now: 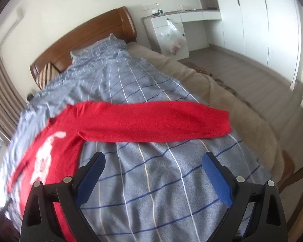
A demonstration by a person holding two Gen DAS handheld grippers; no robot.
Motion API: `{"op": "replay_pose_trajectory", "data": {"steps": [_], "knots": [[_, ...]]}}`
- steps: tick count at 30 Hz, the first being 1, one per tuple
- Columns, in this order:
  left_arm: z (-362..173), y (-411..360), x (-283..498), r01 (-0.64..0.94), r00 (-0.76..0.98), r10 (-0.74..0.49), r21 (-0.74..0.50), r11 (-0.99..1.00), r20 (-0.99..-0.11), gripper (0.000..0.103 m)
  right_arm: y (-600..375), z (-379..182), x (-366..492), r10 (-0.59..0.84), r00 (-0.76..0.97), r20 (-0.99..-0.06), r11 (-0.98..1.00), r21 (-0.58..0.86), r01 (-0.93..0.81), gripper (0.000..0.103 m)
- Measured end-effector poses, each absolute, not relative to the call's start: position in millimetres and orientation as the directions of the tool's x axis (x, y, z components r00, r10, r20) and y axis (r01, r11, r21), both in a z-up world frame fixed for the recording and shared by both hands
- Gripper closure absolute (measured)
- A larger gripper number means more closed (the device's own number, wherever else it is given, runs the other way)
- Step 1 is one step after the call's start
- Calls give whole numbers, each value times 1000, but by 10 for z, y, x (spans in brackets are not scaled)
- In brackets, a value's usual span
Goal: Fold small clothes
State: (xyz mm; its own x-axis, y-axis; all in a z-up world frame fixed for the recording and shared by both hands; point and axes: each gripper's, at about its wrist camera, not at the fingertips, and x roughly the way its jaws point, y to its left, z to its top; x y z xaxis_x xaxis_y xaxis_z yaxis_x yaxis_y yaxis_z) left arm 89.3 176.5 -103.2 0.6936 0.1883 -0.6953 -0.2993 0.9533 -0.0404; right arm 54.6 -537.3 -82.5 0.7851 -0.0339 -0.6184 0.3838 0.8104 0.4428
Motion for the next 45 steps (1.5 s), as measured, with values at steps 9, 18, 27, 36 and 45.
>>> {"op": "replay_pose_trajectory", "data": {"steps": [9,18,27,36,45], "knots": [[-1160,1871,778,-348,718,243,-34,937,-652,1,-6210,-1259,424,187,907,-377,267,908,322,9],[-1235,1931,808,-365,690,250,-28,931,-679,1,-6430,-1608,700,74,867,-493,256,850,461,43],[-1322,1941,857,-384,662,272,-4,923,-698,1,-6570,-1688,1046,117,812,-571,344,791,506,77],[-1310,1928,872,-374,673,259,-17,927,-693,1,-5837,-254,1681,47,848,-527,724,603,335,99],[-1308,2003,876,-373,678,232,-54,926,-698,1,-3264,545,2765,396,762,-512,893,408,-190,99]]}}
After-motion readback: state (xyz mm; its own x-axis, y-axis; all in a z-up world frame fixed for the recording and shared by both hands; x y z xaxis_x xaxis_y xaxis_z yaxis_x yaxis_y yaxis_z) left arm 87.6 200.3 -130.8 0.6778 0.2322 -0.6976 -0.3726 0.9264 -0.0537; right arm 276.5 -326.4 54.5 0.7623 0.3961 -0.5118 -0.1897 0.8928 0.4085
